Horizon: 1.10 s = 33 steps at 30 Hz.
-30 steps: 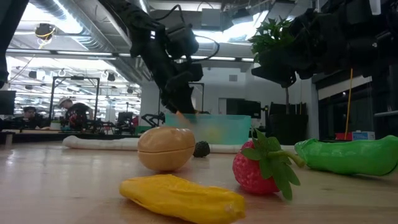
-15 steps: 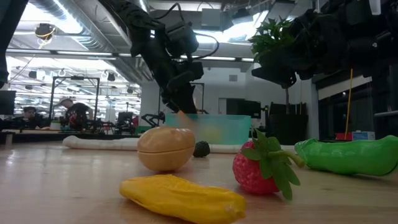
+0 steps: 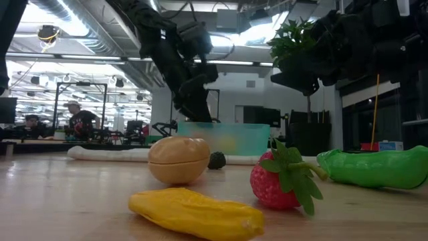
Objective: Pick and placing Produce into tupperware
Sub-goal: Put the red raspberry into the green bin
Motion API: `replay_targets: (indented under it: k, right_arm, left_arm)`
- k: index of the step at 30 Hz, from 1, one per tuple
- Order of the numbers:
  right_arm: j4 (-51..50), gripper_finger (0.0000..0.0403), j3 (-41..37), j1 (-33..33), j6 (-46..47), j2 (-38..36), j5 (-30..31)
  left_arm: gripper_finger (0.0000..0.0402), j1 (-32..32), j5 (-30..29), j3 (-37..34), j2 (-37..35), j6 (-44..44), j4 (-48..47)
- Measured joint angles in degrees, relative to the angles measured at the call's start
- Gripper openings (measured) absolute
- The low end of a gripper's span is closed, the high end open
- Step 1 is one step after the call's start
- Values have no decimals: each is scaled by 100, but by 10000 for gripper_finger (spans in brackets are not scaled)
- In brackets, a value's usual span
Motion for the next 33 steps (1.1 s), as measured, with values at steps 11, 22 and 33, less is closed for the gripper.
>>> replay_targets:
  k: [11,22,33]
  right_arm:
    - [142,288,352,0,-651,-20,-4]
    - [-244,288,734,63,-954,-17,-4]
    - [-1513,287,849,399,-1386,-608,-2]
  left_arm:
    - [247,-981,-89,2,-913,533,649]
    - [247,-1651,-420,-785,-1193,632,2078]
    - [247,-2353,-1538,-2676,-2742,274,3305]
